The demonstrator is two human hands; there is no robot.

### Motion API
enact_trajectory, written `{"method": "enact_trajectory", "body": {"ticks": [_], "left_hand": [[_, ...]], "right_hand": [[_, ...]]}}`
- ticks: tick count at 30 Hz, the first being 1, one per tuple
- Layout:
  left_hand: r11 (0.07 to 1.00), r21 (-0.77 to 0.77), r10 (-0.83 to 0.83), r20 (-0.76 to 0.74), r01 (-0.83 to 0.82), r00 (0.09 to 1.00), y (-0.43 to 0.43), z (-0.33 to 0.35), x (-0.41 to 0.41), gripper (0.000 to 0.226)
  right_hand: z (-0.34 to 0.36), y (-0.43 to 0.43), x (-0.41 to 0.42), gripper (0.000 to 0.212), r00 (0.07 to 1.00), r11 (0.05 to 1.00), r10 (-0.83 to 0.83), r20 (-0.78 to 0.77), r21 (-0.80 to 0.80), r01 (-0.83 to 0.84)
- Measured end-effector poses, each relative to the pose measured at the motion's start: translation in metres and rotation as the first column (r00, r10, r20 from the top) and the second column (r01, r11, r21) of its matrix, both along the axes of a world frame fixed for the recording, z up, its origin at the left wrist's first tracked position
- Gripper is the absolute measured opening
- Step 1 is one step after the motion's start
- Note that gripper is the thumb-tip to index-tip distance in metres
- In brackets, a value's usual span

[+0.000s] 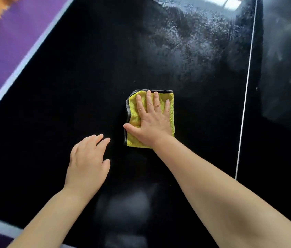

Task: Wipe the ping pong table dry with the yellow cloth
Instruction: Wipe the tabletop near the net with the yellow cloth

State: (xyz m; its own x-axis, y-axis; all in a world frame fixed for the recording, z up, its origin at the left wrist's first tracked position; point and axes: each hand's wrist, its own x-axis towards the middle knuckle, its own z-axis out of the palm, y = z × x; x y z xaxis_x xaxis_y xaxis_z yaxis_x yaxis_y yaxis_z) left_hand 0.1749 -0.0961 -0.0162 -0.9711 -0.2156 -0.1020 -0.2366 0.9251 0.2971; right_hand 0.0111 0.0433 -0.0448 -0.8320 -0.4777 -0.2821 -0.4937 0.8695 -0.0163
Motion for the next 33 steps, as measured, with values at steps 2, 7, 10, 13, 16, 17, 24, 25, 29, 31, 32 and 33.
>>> {"method": "enact_trajectory", "body": {"ticks": [2, 7, 10, 13, 16, 17, 24, 25, 29, 31, 32, 33], "left_hand": [[0.999, -0.002, 0.053, 0.008, -0.053, 0.999, -0.030, -0.001, 0.015, 0.065], [0.988, -0.026, 0.151, 0.035, -0.150, 0.988, -0.083, 0.001, 0.050, 0.070], [0.980, -0.039, 0.197, 0.056, -0.195, 0.979, -0.095, 0.008, 0.064, 0.066], [0.979, -0.059, 0.198, 0.061, -0.195, 0.978, -0.094, 0.015, 0.070, 0.064], [0.986, -0.071, 0.152, 0.052, -0.148, 0.987, -0.076, 0.023, 0.064, 0.062], [0.988, -0.072, 0.137, 0.052, -0.133, 0.989, -0.067, 0.024, 0.060, 0.062], [0.998, -0.065, -0.013, 0.043, 0.016, 0.999, 0.018, 0.022, 0.030, 0.056], [0.997, -0.064, -0.043, 0.042, 0.046, 0.998, 0.032, 0.021, 0.028, 0.055], [0.977, -0.083, -0.195, 0.027, 0.197, 0.980, 0.091, 0.017, 0.025, 0.055], [0.962, -0.087, -0.258, 0.009, 0.258, 0.966, 0.119, 0.018, 0.024, 0.055], [0.953, -0.088, -0.292, -0.001, 0.290, 0.957, 0.133, 0.019, 0.024, 0.055], [0.941, -0.090, -0.329, -0.013, 0.326, 0.944, 0.145, 0.020, 0.024, 0.054]], "right_hand": [[-0.001, -0.043, 0.013, 0.098, 0.998, 0.998, 0.061, 0.011, -0.017, -0.061], [-0.002, -0.113, 0.063, 0.093, 0.966, 0.966, 0.255, 0.048, -0.059, -0.252], [-0.002, -0.117, 0.098, 0.089, 0.929, 0.932, 0.363, 0.073, -0.032, -0.362], [0.002, -0.105, 0.125, 0.085, 0.903, 0.908, 0.419, 0.097, -0.036, -0.418], [0.009, -0.076, 0.141, 0.083, 0.890, 0.897, 0.442, 0.113, -0.047, -0.440], [0.010, -0.063, 0.146, 0.082, 0.891, 0.899, 0.438, 0.116, -0.051, -0.435], [0.007, 0.040, 0.148, 0.080, 0.960, 0.963, 0.266, 0.091, -0.070, -0.260], [0.006, 0.058, 0.146, 0.080, 0.971, 0.974, 0.222, 0.088, -0.067, -0.216], [0.003, 0.134, 0.141, 0.080, 0.999, 0.999, 0.026, 0.046, -0.030, -0.024], [0.002, 0.176, 0.139, 0.079, 0.996, 0.996, -0.082, 0.023, -0.018, 0.083], [0.001, 0.196, 0.139, 0.079, 0.991, 0.991, -0.135, 0.017, -0.011, 0.135], [0.001, 0.216, 0.139, 0.080, 0.983, 0.983, -0.184, 0.013, -0.002, 0.185]]}}
